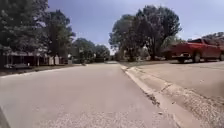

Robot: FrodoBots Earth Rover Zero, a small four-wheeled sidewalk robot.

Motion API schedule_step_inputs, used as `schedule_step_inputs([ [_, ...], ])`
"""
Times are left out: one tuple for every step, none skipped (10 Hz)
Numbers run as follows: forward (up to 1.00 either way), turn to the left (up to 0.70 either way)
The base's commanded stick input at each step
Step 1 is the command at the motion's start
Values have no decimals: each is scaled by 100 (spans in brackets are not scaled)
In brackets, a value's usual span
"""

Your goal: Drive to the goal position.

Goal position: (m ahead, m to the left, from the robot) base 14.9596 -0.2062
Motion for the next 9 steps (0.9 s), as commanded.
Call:
schedule_step_inputs([
  [70, 0],
  [70, 0],
  [70, 0],
  [70, 0],
  [70, 0],
  [70, 0],
  [70, 0],
  [70, 0],
  [70, 0],
])
